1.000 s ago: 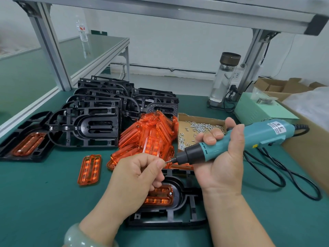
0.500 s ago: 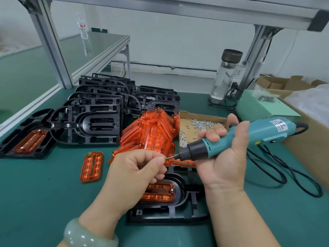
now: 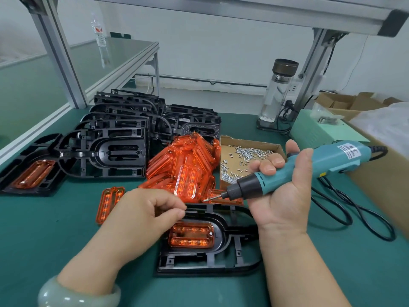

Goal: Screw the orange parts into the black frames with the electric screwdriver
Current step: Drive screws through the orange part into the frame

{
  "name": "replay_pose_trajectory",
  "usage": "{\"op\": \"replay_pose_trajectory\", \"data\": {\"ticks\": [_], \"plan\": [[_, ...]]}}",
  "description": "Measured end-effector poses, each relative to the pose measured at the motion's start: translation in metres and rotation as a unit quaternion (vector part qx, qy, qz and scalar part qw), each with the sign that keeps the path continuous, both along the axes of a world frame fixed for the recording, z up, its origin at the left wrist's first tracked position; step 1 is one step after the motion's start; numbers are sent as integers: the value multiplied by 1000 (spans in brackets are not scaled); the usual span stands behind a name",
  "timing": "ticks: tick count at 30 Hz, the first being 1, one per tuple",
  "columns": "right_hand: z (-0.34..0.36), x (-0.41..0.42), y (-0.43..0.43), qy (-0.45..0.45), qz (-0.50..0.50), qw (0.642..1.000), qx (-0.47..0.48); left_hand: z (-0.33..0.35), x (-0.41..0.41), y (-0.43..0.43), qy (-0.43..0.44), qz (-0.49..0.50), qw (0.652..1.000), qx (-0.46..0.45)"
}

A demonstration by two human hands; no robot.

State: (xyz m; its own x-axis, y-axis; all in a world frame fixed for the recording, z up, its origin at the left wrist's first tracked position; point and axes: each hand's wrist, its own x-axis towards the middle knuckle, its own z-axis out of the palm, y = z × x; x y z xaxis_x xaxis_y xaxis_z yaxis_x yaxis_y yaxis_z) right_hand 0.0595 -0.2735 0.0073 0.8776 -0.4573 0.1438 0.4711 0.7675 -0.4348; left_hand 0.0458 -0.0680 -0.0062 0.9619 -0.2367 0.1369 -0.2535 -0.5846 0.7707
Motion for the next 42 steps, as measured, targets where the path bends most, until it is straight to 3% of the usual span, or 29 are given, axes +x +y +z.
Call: {"op": "replay_pose_trajectory", "data": {"ticks": [3,6,15,34,42], "plan": [[0,1,-3,2,-2,1000,-2,-4,0,10,17,-15,994,112],[0,1,-3,4,-3,1000,-12,-5,-1,12,39,-28,986,157],[-1,-2,2,0,34,997,-77,-14,-3,-9,43,-72,991,105],[-2,-2,24,3,59,975,-214,-20,1,-1,72,-82,988,107],[0,-3,25,1,66,972,-223,-21,1,-1,61,-93,987,114]]}}
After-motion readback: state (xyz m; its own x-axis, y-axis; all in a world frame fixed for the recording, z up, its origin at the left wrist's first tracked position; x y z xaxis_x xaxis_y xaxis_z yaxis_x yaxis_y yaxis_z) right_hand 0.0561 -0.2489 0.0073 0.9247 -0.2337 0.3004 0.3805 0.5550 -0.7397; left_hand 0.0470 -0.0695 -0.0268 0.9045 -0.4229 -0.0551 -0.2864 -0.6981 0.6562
